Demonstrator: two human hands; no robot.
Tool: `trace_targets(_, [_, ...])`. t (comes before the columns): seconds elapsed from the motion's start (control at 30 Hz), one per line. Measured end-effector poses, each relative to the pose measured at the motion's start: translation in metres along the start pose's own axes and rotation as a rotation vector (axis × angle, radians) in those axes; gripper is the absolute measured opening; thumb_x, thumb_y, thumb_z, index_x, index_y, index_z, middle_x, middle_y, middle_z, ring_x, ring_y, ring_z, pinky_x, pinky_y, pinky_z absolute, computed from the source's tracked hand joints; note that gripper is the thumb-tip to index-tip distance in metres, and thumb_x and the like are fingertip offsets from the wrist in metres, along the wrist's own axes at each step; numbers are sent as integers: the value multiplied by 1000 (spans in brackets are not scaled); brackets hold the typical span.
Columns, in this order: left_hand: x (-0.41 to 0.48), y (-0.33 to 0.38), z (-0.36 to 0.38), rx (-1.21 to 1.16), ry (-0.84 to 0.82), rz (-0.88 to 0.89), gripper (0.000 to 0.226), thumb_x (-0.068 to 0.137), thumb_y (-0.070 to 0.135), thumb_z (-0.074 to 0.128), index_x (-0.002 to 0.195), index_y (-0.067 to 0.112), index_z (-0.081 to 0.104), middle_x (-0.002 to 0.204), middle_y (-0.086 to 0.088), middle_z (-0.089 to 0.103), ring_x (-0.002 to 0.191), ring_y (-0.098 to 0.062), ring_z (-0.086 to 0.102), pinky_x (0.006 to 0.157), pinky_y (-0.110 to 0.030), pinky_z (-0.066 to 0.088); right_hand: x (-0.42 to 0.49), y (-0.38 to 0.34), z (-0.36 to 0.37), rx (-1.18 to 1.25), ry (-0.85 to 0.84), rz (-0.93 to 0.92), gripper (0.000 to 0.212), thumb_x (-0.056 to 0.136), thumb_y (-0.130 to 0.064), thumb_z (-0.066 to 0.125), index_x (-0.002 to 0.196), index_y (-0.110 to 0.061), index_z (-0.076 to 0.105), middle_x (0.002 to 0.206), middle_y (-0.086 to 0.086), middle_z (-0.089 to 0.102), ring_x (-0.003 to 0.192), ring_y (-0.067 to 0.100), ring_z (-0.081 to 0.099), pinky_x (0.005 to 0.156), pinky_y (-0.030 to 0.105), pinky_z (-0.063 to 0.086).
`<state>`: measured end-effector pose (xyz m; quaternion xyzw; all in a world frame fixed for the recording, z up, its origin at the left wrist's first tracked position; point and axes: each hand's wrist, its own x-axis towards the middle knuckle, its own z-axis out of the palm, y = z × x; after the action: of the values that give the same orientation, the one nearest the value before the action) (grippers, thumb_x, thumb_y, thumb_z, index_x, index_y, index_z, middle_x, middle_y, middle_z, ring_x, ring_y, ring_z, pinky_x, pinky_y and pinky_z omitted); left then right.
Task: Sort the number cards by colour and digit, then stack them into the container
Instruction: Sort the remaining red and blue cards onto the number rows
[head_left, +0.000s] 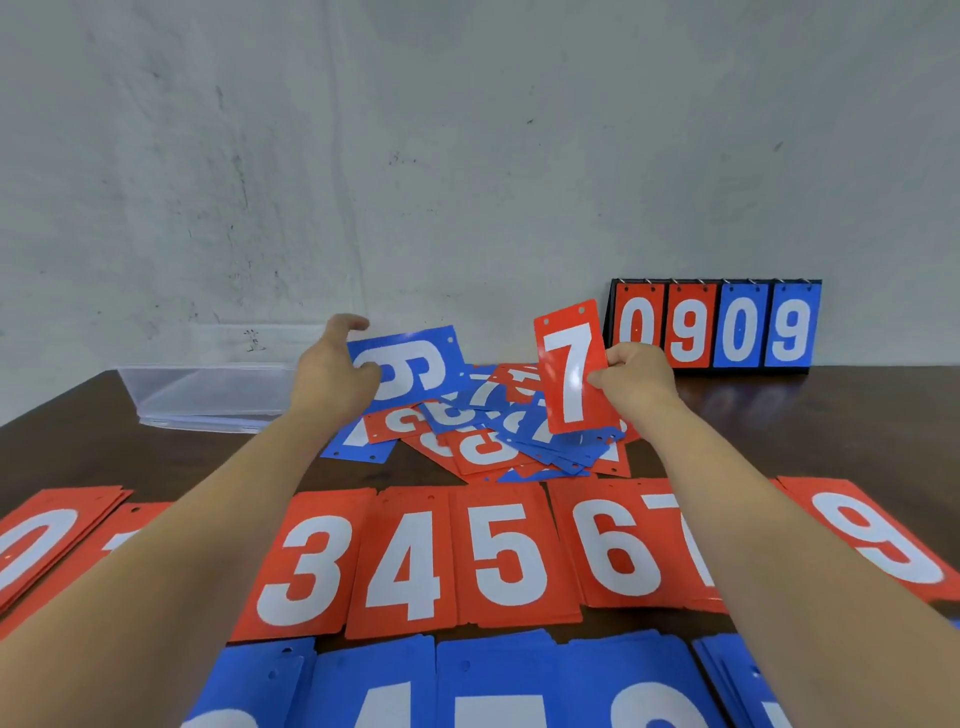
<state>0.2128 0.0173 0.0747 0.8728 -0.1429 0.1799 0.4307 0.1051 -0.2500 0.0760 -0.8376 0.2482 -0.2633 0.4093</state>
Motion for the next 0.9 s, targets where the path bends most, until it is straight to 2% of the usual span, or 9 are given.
trace_targets(0.1, [-10,1,-10,10,23,-21,25,91,8,50,115,6,59,97,-8,62,80,-23,55,60,-27,42,-8,-3,-6,20,-3,-21,16,89,-1,59,102,7,64,101,19,68,91,33,67,84,49,56])
trace_targets(0.17, [-18,3,-15,-46,24,-75,20,92,11,49,106,3,61,90,-11,63,79,-28,58,66,-36,49,-13,-5,-9,32,-15,-27,15,89,-2,61,101,5,65,101,18,68,90,31,66,84,47,56])
trace_targets(0.27, [-33,7,-19,-267,-18,-218,13,93,11,51,87,7,61,80,-11,64,74,-29,63,58,-31,51,-22,-5,-12,75,-47,-24,6,89,-3,61,87,-7,65,98,14,69,90,29,67,83,46,57])
trace_targets(0.37, [-46,12,-21,-413,-48,-319,18,91,9,56,74,8,59,74,-10,62,70,-26,60,56,-28,48,-30,-4,-12,113,-80,-27,4,90,-5,62,91,-6,65,97,9,68,88,24,66,84,44,57])
trace_targets(0.5, [-62,14,-23,-443,-104,-347,16,88,5,60,72,6,56,76,-12,59,59,-22,53,53,-26,45,-40,0,-11,150,-94,-10,4,90,-5,62,91,-4,65,100,11,69,94,29,67,87,45,56])
trace_targets(0.67, [-80,13,-24,-444,-184,-369,8,85,4,63,89,9,58,103,-15,68,87,-28,67,75,-39,57,-65,5,-18,205,-109,16,4,91,-7,63,92,-4,65,99,4,66,94,22,65,80,36,56])
trace_targets(0.73, [-88,14,-24,-429,-212,-382,20,85,5,66,101,8,55,108,-15,67,96,-30,67,85,-47,56,-77,5,-22,227,-101,14,6,92,-7,61,88,-11,63,96,0,63,89,18,62,72,29,53])
trace_targets(0.83, [-100,17,-27,-415,-261,-378,28,84,5,67,109,6,54,111,-14,67,97,-30,67,86,-52,56,-97,7,-30,224,-94,27,4,93,-12,61,93,-15,62,92,-5,61,79,10,59,59,19,45])
trace_targets(0.9, [-110,19,-27,-418,-297,-383,29,86,9,66,113,9,55,110,-11,68,95,-28,68,85,-50,57,-110,10,-37,205,-72,53,2,93,-15,61,94,-16,62,91,-6,62,82,11,60,60,20,46])
